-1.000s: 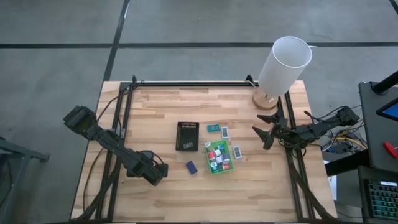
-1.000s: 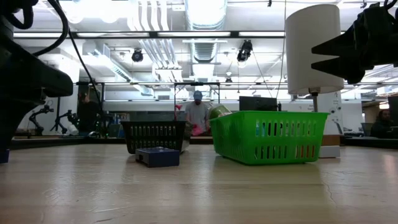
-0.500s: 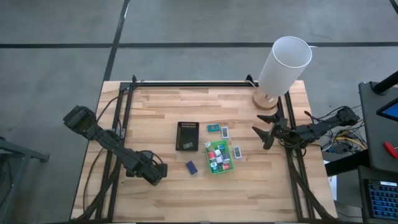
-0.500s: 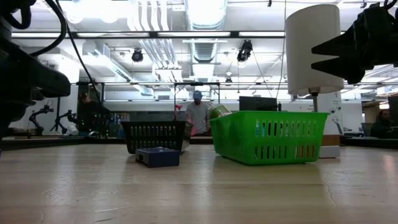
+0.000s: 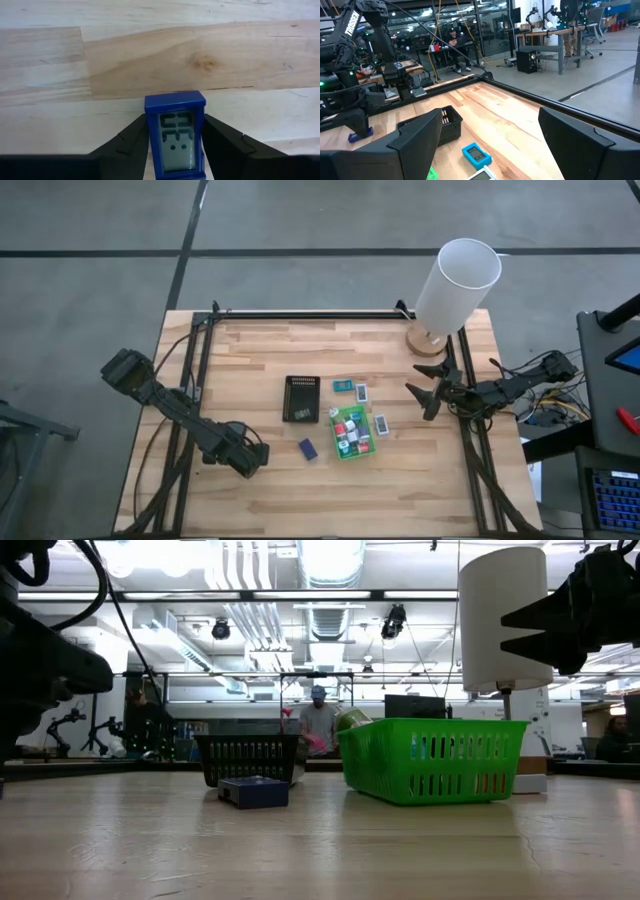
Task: Pick & Place Office items
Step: Put the left blue digital clock into the black bin
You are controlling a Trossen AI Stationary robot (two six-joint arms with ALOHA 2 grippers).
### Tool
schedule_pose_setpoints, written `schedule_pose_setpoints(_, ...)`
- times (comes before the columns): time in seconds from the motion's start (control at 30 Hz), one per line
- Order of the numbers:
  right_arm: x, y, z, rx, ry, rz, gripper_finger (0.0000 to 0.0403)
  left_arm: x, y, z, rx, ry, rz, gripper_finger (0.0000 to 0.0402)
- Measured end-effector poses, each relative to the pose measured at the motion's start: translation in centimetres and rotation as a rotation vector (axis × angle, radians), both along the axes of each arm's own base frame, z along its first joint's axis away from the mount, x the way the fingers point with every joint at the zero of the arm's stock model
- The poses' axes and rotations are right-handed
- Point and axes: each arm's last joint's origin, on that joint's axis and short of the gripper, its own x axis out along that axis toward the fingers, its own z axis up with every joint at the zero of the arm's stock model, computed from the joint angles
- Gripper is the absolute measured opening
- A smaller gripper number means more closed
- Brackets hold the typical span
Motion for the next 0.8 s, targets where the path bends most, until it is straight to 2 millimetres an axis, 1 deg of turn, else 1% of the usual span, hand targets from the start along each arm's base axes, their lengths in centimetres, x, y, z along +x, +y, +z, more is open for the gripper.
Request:
schedule_pose_setpoints(0.1,0.0,0.0,0.0,0.000,0.000,0.000,0.0327,0.2,0.1,0.3,0.008,-0.039,0.005,0.0163)
schedule_pose_setpoints(0.4,0.0,0.0,0.0,0.000,0.000,0.000,0.0327,0.4,0.5,1.1,0.020,-0.046,-0.016,0.0162)
schedule_pose_setpoints(0.5,0.0,0.0,0.0,0.000,0.000,0.000,0.0327,0.6,0.8,1.7,0.033,-0.072,-0.037,0.0162)
schedule_pose_setpoints(0.67,0.0,0.0,0.0,0.000,0.000,-0.001,0.0327,0.9,1.8,3.4,0.138,-0.132,-0.056,0.0162)
schedule_pose_setpoints(0.8,0.0,0.0,0.0,0.000,0.000,0.000,0.0327,1.5,3.1,4.9,0.264,-0.209,-0.099,0.0162)
